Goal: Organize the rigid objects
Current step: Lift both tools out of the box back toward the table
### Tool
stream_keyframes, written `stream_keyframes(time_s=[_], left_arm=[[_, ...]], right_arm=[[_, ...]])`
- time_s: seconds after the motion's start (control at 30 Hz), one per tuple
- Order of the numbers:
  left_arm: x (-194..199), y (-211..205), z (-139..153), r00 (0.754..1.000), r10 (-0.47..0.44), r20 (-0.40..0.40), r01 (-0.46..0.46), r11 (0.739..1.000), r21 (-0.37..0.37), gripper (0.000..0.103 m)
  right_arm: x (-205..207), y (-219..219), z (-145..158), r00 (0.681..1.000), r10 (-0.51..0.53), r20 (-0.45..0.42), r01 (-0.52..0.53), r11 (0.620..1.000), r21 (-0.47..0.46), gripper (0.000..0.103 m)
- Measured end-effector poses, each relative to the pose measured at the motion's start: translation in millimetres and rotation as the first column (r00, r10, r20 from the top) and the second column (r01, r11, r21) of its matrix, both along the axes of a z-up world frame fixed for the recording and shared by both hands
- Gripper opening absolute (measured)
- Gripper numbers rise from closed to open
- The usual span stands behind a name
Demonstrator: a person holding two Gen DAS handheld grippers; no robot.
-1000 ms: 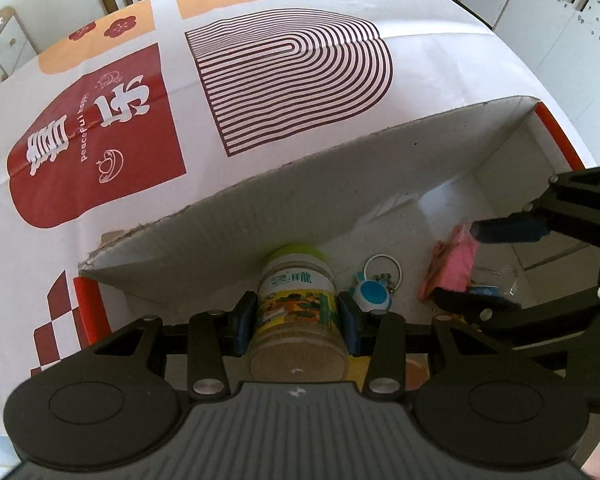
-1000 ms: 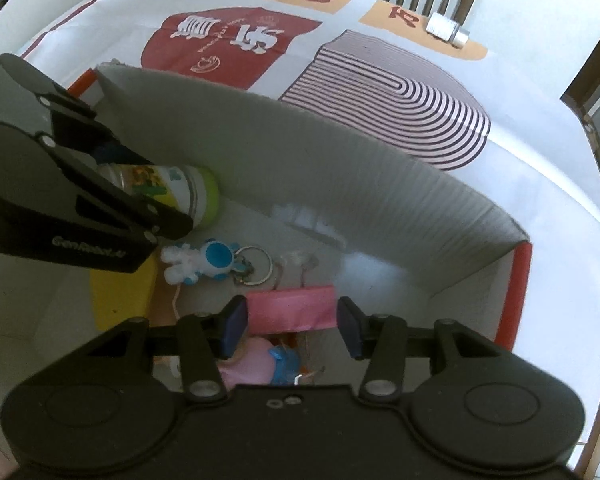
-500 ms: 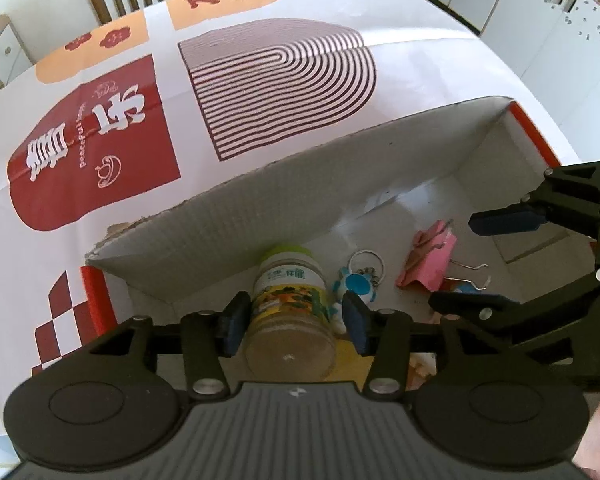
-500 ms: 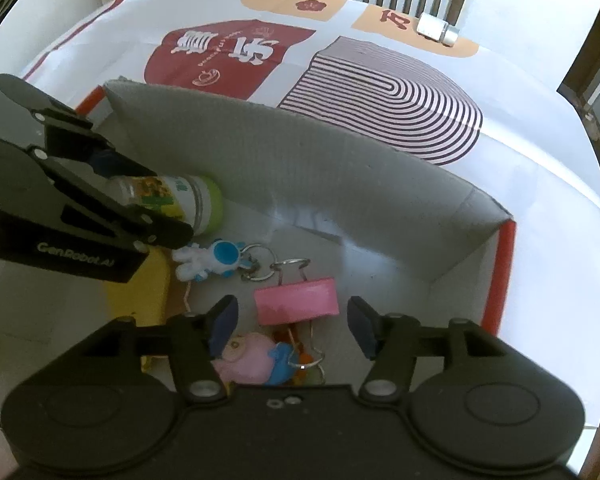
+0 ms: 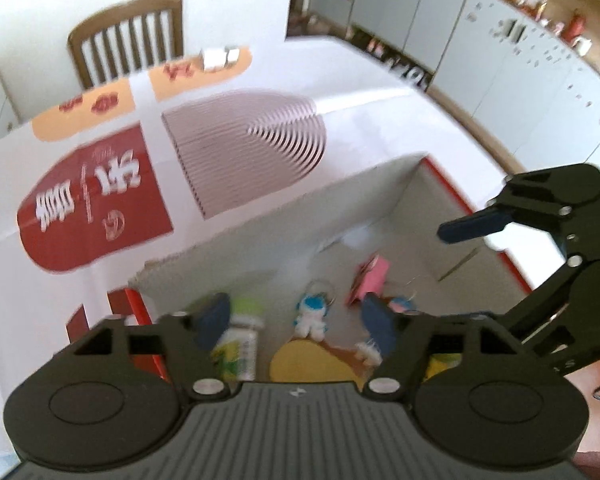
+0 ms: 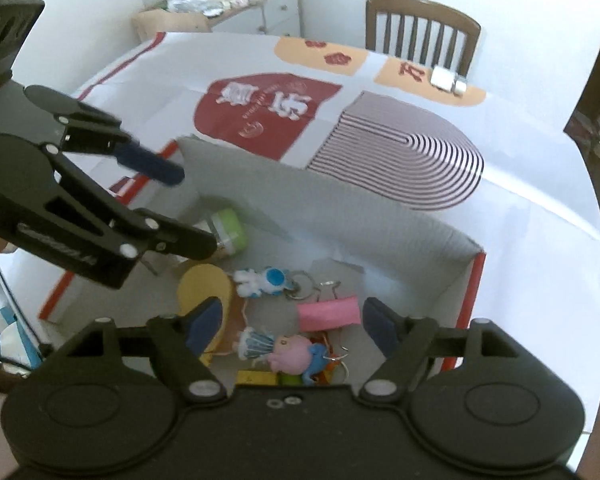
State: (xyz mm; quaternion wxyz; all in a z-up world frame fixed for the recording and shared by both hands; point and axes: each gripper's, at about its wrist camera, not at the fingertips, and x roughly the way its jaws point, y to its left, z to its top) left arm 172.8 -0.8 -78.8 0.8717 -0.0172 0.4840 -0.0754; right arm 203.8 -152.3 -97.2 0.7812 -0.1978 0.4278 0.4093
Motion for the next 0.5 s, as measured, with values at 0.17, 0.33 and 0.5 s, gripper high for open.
stream_keyframes(time_s=[0.17,0.33,0.5], left_arm=[[-6.7,-2.9,24.1,0.998,-0.017,0.054,0.017,1.000,0.010,0.083],[-3.5,-2.0,35.0,0.996,-0.040,0.086,0.038,0.999,0.018,0.086],[13.9,2.3,31.8,0.995,-0.042,0.086,0.042,0.999,0.003,0.101]], right_arm=[[-6.2,-4.0,22.8,0.999,0.023,0.024,-0.024,0.999,0.022,0.088],[-3.8,-7.1,44.2,0.998,0.054,0.040,-0.056,0.997,0.044,0.096],[9.7,-10.5,54.0,0.995,0.096,0.040,-0.098,0.995,0.032,0.097]])
